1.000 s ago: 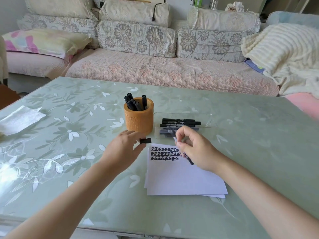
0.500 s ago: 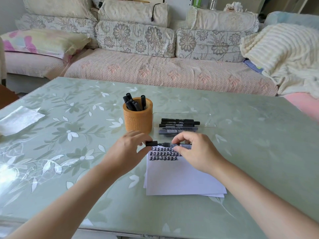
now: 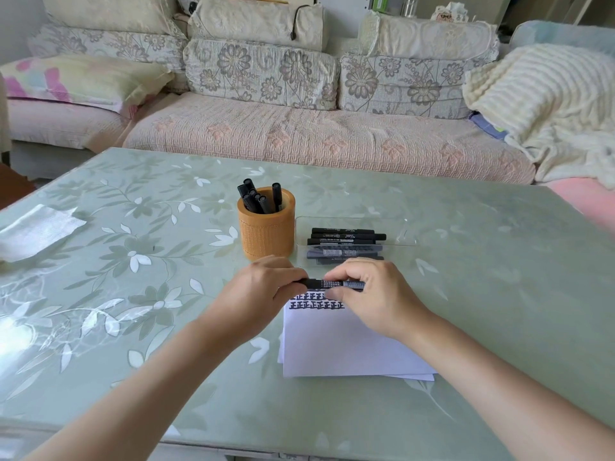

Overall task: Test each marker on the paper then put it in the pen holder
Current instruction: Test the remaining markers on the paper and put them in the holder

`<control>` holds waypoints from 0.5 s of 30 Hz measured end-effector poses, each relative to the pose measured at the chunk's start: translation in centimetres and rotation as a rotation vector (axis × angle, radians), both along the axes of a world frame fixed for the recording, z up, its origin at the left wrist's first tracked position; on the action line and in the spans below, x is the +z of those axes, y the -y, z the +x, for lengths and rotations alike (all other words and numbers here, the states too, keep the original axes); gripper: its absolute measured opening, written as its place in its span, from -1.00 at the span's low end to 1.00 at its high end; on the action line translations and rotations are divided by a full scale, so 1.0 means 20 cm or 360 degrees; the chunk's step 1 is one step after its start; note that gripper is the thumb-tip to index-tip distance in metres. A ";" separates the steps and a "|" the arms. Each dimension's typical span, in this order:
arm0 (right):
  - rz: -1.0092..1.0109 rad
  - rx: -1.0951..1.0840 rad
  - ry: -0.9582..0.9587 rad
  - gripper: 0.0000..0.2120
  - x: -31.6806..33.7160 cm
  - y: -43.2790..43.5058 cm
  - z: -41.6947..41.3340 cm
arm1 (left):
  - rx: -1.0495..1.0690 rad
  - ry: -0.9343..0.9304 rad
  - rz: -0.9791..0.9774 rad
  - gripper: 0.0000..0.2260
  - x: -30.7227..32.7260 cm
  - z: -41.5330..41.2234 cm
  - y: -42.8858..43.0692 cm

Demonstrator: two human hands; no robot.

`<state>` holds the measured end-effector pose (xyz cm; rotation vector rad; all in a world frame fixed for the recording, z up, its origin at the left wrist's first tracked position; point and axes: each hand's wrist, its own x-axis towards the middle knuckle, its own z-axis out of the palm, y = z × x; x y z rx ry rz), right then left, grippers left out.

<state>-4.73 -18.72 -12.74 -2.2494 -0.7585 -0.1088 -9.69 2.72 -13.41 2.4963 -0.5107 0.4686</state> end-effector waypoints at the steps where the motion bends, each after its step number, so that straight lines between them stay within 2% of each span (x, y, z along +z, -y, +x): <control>1: -0.0002 0.0006 -0.0019 -0.87 0.01 0.00 0.00 | -0.0007 0.0003 0.0006 -0.79 0.00 0.00 0.00; 6: -0.0079 0.0036 -0.0089 -0.90 0.00 0.00 -0.01 | -0.0029 0.0007 0.0056 -0.79 0.01 0.02 0.00; 11: -0.0121 0.0104 0.0045 -0.88 0.01 -0.02 0.02 | -0.0035 0.0044 0.0044 -0.91 0.07 0.06 -0.01; 13: -0.0107 0.0089 0.0053 -0.86 0.01 -0.03 0.03 | -0.0003 0.0046 0.0030 -0.88 0.09 0.09 -0.03; 15: -0.0071 0.0014 0.0067 -0.81 0.01 -0.05 0.04 | 0.0089 0.0068 -0.0131 -0.81 0.11 0.12 -0.05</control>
